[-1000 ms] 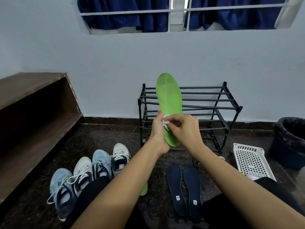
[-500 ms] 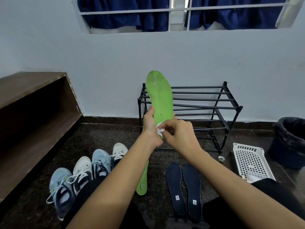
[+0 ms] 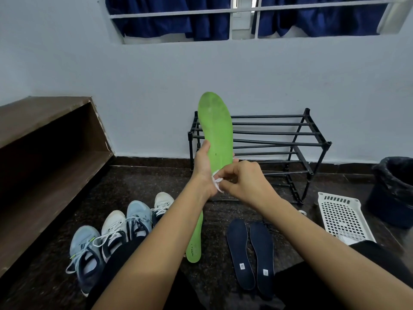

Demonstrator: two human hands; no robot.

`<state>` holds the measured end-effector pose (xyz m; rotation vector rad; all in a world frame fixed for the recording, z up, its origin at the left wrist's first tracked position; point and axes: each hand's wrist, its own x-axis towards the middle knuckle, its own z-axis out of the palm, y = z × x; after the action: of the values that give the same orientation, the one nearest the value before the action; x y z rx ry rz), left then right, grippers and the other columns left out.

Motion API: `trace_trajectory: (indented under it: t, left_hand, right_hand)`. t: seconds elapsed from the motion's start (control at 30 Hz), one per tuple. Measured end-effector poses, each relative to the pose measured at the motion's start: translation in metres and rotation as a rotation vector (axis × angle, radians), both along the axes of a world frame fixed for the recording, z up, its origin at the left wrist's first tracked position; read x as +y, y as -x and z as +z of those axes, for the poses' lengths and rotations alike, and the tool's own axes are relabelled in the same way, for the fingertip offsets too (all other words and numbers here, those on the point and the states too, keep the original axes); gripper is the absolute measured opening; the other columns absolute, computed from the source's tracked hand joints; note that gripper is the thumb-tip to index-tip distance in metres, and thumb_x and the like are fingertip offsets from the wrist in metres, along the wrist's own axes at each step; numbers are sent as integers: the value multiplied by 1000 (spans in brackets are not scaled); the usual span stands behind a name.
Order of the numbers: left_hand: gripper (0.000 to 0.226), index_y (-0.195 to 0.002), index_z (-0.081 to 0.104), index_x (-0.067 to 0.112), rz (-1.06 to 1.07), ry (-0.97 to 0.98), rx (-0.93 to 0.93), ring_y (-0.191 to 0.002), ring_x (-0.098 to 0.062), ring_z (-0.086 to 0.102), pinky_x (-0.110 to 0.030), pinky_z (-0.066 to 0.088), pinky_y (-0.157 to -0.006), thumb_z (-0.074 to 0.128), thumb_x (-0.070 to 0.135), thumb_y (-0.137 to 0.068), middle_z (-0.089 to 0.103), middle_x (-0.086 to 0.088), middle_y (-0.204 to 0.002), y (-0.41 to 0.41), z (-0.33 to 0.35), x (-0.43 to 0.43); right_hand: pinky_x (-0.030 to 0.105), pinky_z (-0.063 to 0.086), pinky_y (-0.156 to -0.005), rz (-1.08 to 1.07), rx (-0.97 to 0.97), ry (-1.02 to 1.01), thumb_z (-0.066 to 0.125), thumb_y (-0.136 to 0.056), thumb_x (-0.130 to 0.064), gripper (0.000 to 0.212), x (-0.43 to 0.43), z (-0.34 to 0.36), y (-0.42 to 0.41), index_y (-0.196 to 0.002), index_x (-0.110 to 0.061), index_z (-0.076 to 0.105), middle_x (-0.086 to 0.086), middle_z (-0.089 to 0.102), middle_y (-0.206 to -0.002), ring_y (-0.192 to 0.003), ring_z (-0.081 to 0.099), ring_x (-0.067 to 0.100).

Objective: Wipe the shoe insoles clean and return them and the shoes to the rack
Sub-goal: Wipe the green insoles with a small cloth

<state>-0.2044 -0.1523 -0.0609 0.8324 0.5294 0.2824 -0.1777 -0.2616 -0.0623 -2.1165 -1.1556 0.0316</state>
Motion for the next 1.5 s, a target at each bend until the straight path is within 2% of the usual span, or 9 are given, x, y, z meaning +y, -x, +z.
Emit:
trace_trajectory:
  t: [0.13, 0.37, 0.5, 0.87, 1.03, 1.17, 1.33, 1.4, 1.5]
  left_hand:
    - [63, -93, 64, 2, 34, -22, -20, -65, -26, 62, -30, 50, -59, 31, 56, -100, 63, -16, -81, -1, -1, -4]
    - [58, -86, 65, 10, 27, 0, -27, -68, -22, 61, -31, 47, -64, 34, 57, -98, 64, -8, -76, -5, -9, -19]
    - [55, -89, 67, 12, 4, 12, -22, -74, -22, 63, -32, 49, -68, 34, 55, -99, 68, -8, -78, -5, -13, -30]
    - [65, -93, 64, 2, 82, 43, -22, -66, -27, 62, -31, 50, -61, 29, 57, -99, 64, -16, -80, -6, -6, -8]
    - [57, -90, 68, 10, 65, 31, 38, -69, -24, 61, -33, 48, -65, 35, 56, -99, 68, -9, -77, -6, -12, -18]
    - [56, -89, 68, 13, 15, -4, 20, -71, -23, 63, -32, 48, -68, 32, 54, -100, 69, -6, -73, -7, -10, -29]
    - [59, -89, 69, 10, -23, -28, 20, -71, -24, 64, -32, 48, -67, 34, 57, -98, 69, -9, -79, -6, -9, -25]
    - [62, -89, 69, 7, -8, -21, 6, -69, -25, 63, -32, 49, -66, 34, 57, -98, 69, -11, -79, -5, -6, -19]
    - [65, -93, 68, 3, 36, -31, -12, -69, -26, 64, -34, 51, -67, 31, 56, -99, 68, -16, -82, -6, -5, -12]
  right_hand:
    - [2, 35, -60, 2, -16, 63, 67, -79, -8, 17, -2, 3, -3, -91, -16, 76, -13, 57, -67, -58, 49, 1]
    - [29, 52, -82, -101, -40, -87, 65, -79, -7, 18, 2, -6, -14, -91, -15, 77, 6, 74, -86, -80, 68, 19]
    - [3, 41, -69, -163, -9, -167, 68, -78, -7, 16, -1, -3, -22, -89, -15, 77, 3, 74, -82, -70, 61, 8]
    - [3, 37, -57, 28, 86, 42, 71, -76, -7, 14, -7, 2, -14, -85, -15, 77, -5, 63, -67, -55, 54, -7]
    - [21, 47, -77, -35, -124, 152, 61, -82, -6, 22, -1, -3, -19, -93, -19, 76, 7, 70, -92, -81, 64, 19]
    - [31, 52, -80, -110, -172, 77, 60, -83, -3, 24, -2, 0, -32, -93, -18, 75, 8, 72, -93, -85, 67, 23]
    - [18, 51, -72, -59, -25, -51, 69, -76, -3, 18, -11, 3, -23, -86, -16, 77, 2, 73, -80, -70, 64, 6]
    - [4, 43, -62, 6, 52, -34, 71, -74, 0, 18, -14, 6, -14, -84, -14, 77, -5, 69, -71, -60, 58, -8]
    - [3, 38, -59, 65, 59, 62, 71, -73, 2, 18, -16, 10, -8, -83, -12, 77, -14, 59, -63, -54, 54, -8]
